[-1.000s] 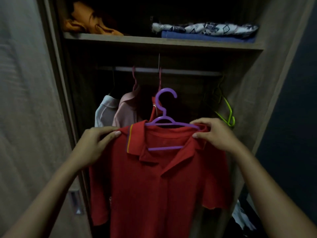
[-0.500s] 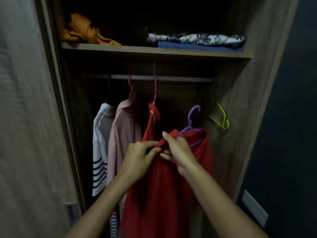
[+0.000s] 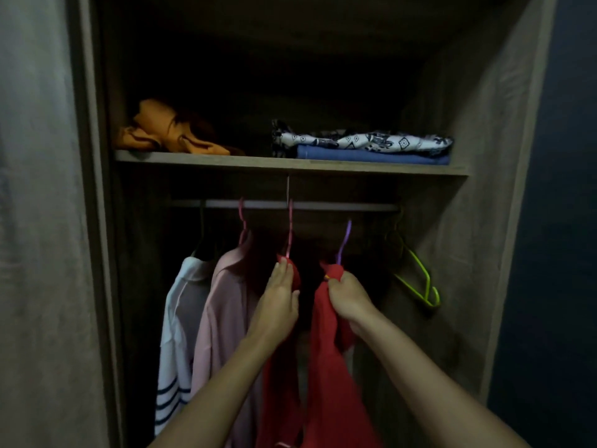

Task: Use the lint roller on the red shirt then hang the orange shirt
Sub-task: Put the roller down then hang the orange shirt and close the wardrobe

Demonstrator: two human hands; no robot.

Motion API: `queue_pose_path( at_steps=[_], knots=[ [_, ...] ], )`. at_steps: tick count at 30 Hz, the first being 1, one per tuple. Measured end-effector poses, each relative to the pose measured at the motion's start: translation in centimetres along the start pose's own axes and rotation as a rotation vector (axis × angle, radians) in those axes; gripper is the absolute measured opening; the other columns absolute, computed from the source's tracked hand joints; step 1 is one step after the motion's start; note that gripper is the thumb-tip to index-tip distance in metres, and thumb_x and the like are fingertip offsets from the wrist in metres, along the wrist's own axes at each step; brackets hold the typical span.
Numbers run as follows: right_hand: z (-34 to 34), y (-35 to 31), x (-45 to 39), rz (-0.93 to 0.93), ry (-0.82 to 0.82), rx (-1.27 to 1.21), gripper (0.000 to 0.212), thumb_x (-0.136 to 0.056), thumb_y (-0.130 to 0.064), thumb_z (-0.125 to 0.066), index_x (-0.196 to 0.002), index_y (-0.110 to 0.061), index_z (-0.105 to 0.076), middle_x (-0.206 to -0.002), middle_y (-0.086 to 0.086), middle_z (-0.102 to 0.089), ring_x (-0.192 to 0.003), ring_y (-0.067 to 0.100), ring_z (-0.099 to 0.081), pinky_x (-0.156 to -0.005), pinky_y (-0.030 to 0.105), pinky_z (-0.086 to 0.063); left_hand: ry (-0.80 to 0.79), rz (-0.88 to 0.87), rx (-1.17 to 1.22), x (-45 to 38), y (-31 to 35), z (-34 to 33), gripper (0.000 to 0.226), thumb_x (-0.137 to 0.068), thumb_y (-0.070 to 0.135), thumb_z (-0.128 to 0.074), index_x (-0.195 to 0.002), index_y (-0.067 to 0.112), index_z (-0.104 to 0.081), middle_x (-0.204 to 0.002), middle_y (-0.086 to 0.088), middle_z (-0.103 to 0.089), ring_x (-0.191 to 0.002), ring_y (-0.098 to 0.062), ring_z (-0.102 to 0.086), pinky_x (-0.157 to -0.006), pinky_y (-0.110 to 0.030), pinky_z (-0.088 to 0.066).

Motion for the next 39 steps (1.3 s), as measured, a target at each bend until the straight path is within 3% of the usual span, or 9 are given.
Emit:
queue_pose_path(
  at_steps=[8, 15, 20, 23, 27, 31, 33, 35, 39],
  knots=[
    [-0.7, -3.0, -8.3, 0.069, -0.022, 0.171, 0.025, -0.088, -0.023, -0.039, -0.076, -0.014, -0.059, -0.085, 0.015, -0.065, -0.09, 0.039, -0.065, -0.073, 0.037, -0.05, 0.014, -0.049, -0.044, -2.3, -2.4, -1.5, 0.078, -0.078, -0.016, -0.036, -0.15, 0.004, -0.012, -0.159, -0.005, -0.007, -0.14, -0.002, 0.004, -0.11, -0.007, 0.004],
    [-2.0, -1.3, -12.2, 0.019, -0.145, 0.218, 0.03, -0.093, -0.018, -0.045, -0.104, -0.001, -0.067, -0.108, 0.02, -0.068, -0.1, 0.034, -0.064, -0.082, 0.034, -0.052, 0.013, -0.049, -0.027, -2.2, -3.3, -2.5, 0.082, -0.079, -0.015, -0.038, -0.152, 0.009, -0.007, -0.158, 0.004, 0.004, -0.144, -0.002, 0.005, -0.11, -0.004, 0.004],
    [-1.3, -0.4, -11.4, 0.004, -0.062, 0.343, 0.034, -0.095, -0.018, -0.044, -0.118, 0.004, -0.058, -0.121, 0.025, -0.061, -0.111, 0.038, -0.059, -0.086, 0.032, -0.047, 0.015, -0.021, -0.028, -1.5, -3.9, -3.0, 0.092, -0.071, -0.021, -0.037, -0.151, 0.007, -0.001, -0.156, 0.003, 0.015, -0.146, -0.009, 0.007, -0.105, 0.002, 0.003],
    [-0.6, 0.1, -8.6, 0.044, -0.024, 0.423, 0.053, -0.092, -0.013, -0.047, -0.142, -0.002, -0.032, -0.127, 0.023, -0.056, -0.115, 0.039, -0.056, -0.093, 0.037, -0.046, -0.004, 0.005, -0.003, -0.8, -4.2, -3.1, 0.096, -0.067, -0.025, -0.036, -0.15, 0.004, 0.004, -0.155, -0.001, 0.017, -0.145, -0.011, 0.009, -0.105, 0.002, 0.004],
    [-0.7, 2.3, -3.6, 0.184, -0.018, 0.502, 0.078, -0.092, -0.007, -0.05, -0.153, -0.012, -0.001, -0.134, 0.015, -0.052, -0.119, 0.032, -0.055, -0.095, 0.035, -0.044, -0.008, 0.004, -0.004, 0.2, -4.3, -2.8, 0.096, -0.067, -0.026, -0.036, -0.149, 0.002, 0.005, -0.156, -0.007, 0.018, -0.135, 0.0, 0.007, -0.101, 0.003, -0.013],
    [-0.2, 4.4, -2.0, 0.192, 0.004, 0.496, 0.079, -0.094, -0.007, -0.045, -0.153, -0.017, 0.007, -0.131, 0.012, -0.057, -0.116, 0.027, -0.058, -0.093, 0.034, -0.045, -0.014, 0.019, -0.022, 1.0, -5.0, -3.4, 0.099, -0.061, -0.028, -0.036, -0.148, -0.001, 0.003, -0.156, -0.012, 0.014, -0.145, -0.017, 0.006, -0.103, 0.004, 0.002],
    [0.1, 3.9, -1.5, 0.184, -0.003, 0.474, 0.075, -0.099, -0.017, -0.044, -0.152, -0.014, 0.008, -0.144, 0.014, -0.046, -0.133, 0.027, -0.044, -0.104, 0.034, -0.038, -0.036, 0.024, -0.045, 1.4, -5.1, -3.2, 0.1, -0.062, -0.027, -0.037, -0.148, 0.001, 0.006, -0.156, -0.009, 0.017, -0.146, -0.017, 0.008, -0.104, 0.002, 0.004],
    [0.4, 2.1, -0.7, 0.253, 0.028, 0.486, 0.075, -0.1, -0.031, -0.042, -0.152, -0.014, 0.009, -0.158, 0.011, -0.022, -0.148, 0.021, -0.013, -0.118, 0.035, -0.022, -0.04, -0.009, -0.053, 1.6, -4.6, -2.3, 0.096, -0.068, -0.023, -0.037, -0.148, 0.005, 0.008, -0.156, -0.005, 0.02, -0.147, -0.013, 0.01, -0.109, -0.003, 0.007],
    [0.8, -5.7, 2.1, 0.566, 0.031, 0.383, 0.07, -0.098, -0.047, -0.036, -0.153, -0.028, 0.002, -0.161, -0.008, -0.007, -0.142, -0.003, 0.006, -0.111, 0.017, -0.008, 0.109, -0.163, -0.084, 0.0, -2.2, 4.2, 0.069, -0.092, 0.006, -0.037, -0.148, 0.016, 0.001, -0.157, 0.006, 0.01, -0.145, 0.002, 0.006, -0.118, -0.017, -0.006]
  ],
)
Point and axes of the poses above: each hand's wrist, its own x-axis away from the middle knuckle, its own z-axis out of the back of the hand, y = z × x, the point moved 4 cm from there along -x, towards the middle knuckle
